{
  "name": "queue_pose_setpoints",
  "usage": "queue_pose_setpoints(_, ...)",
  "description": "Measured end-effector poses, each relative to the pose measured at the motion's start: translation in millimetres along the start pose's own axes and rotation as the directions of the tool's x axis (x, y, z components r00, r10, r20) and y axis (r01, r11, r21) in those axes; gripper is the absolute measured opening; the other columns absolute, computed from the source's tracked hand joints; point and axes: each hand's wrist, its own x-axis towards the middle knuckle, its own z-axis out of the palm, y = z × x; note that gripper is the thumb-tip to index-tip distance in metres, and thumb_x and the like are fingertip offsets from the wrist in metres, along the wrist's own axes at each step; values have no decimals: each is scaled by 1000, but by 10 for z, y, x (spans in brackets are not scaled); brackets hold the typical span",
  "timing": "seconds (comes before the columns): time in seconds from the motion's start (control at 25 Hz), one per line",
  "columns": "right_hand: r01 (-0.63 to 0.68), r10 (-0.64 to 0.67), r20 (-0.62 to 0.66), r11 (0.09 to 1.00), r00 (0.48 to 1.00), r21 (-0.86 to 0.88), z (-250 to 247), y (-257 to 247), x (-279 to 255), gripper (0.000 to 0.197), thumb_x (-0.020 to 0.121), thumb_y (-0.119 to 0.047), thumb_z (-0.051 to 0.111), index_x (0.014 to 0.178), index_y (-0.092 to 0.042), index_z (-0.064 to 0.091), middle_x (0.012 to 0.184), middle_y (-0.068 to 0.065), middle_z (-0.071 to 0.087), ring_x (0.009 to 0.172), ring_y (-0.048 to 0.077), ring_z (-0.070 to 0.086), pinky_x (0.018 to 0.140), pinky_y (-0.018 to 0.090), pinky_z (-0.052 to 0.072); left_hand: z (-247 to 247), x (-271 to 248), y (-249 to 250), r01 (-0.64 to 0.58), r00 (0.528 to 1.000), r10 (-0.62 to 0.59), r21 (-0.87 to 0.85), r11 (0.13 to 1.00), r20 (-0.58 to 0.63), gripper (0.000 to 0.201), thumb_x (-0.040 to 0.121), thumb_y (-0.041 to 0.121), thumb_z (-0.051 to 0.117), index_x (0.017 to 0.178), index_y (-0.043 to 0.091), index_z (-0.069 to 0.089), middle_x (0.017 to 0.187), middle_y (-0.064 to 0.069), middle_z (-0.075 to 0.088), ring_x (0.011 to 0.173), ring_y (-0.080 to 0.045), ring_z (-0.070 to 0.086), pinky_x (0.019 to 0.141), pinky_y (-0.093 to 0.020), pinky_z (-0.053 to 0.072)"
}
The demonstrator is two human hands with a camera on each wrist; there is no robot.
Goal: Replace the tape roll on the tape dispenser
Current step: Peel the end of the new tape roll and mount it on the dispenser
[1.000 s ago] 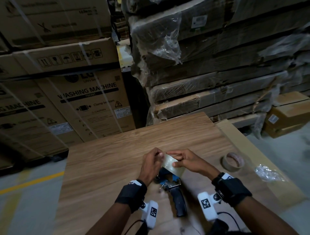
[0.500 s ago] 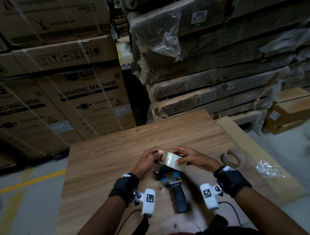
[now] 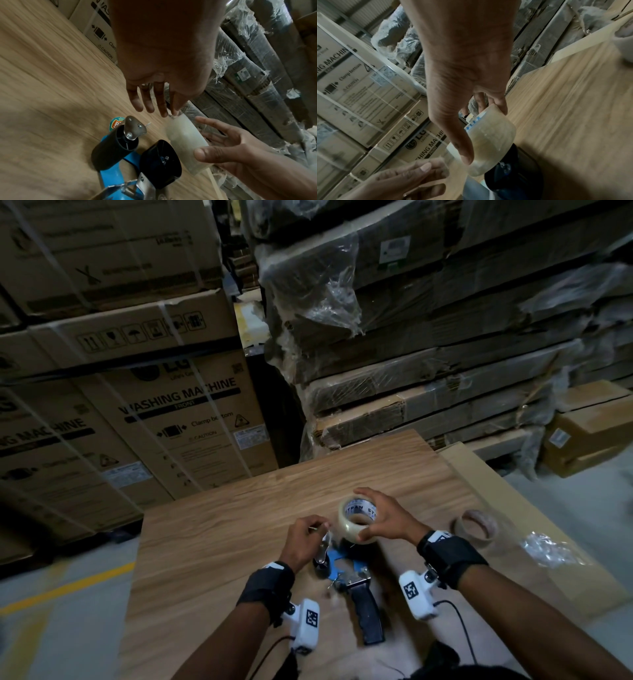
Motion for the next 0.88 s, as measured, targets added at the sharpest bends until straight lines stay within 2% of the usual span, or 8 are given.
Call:
queue_pose_setpoints(0.16, -1, 3, 42, 998, 999, -60, 129, 68, -6, 117, 47, -28, 92, 152, -28, 41, 152, 4, 50, 137, 24, 49, 113, 41, 45, -8, 20, -49, 33, 998, -36, 70, 997, 47, 30, 87, -1, 60, 89, 25, 76, 91, 0, 76, 88, -16, 70, 82, -31, 55)
queue_pose_setpoints(0.32, 18, -14, 51, 997, 999, -75, 239, 116, -70, 116, 50, -23, 93, 153, -25, 40, 155, 6, 46, 141, 26, 45, 116, 42, 42, -12, 8, 9, 69, 995, -76, 116, 991, 61, 30, 84, 2, 57, 104, 16, 75, 100, -5, 74, 100, -23, 70, 87, -30, 53)
queue_pose_setpoints(0.44, 15, -11, 39, 996, 999, -91, 263, 120, -96, 114, 52, -22, 95, 152, -22, 41, 154, 7, 47, 140, 27, 46, 116, 40, 41, -7, -11, 104, 26, 992, -45, 152, 988, 118, 46, 81, 20, 65, 126, 18, 64, 119, -11, 66, 112, -23, 62, 94, -31, 48)
queue_pose_setpoints(0.52, 8, -4, 32, 995, 999, -103, 254, 117, -124, 113, 53, -24, 96, 152, -21, 42, 153, 8, 47, 140, 28, 47, 116, 38, 41, 47, -11, 129, -15, 985, -23, 214, 977, 173, 65, 77, 36, 72, 138, 22, 55, 131, -9, 59, 122, -20, 56, 103, -35, 45)
queue_pose_setpoints(0.6, -9, 13, 42, 994, 999, -106, 193, 78, -143, 111, 59, -25, 97, 154, -17, 40, 154, 8, 46, 141, 26, 46, 117, 33, 38, 123, -4, 148, -8, 979, -41, 235, 972, 201, 79, 73, 51, 74, 144, 24, 50, 136, -5, 57, 127, -18, 52, 108, -37, 42)
queue_pose_setpoints(0.72, -77, 86, 88, 992, 992, -101, 34, 28, -112, 105, 70, -29, 93, 157, -11, 37, 159, 10, 45, 144, 23, 46, 116, 28, 37, 195, -3, 178, -7, 975, -49, 251, 968, 216, 69, 82, 38, 78, 143, 21, 53, 132, -5, 64, 120, -16, 59, 99, -25, 44)
queue_pose_setpoints(0.8, -126, 141, 116, 984, 983, -124, -61, 34, -82, 99, 71, -28, 93, 154, -9, 43, 157, 11, 50, 143, 24, 48, 114, 28, 38, 192, -1, 179, -3, 974, -53, 245, 969, 218, 63, 83, 34, 78, 141, 23, 55, 127, -3, 69, 110, -11, 62, 88, -16, 42)
queue_pose_setpoints(0.88, -171, 185, 120, 978, 975, -120, -96, 53, -65, 97, 69, -28, 94, 152, -10, 47, 155, 10, 52, 142, 23, 49, 113, 25, 37, 182, 0, 178, 1, 974, -53, 228, 974, 219, 64, 82, 35, 80, 140, 24, 56, 128, 6, 67, 110, -6, 59, 85, -12, 37)
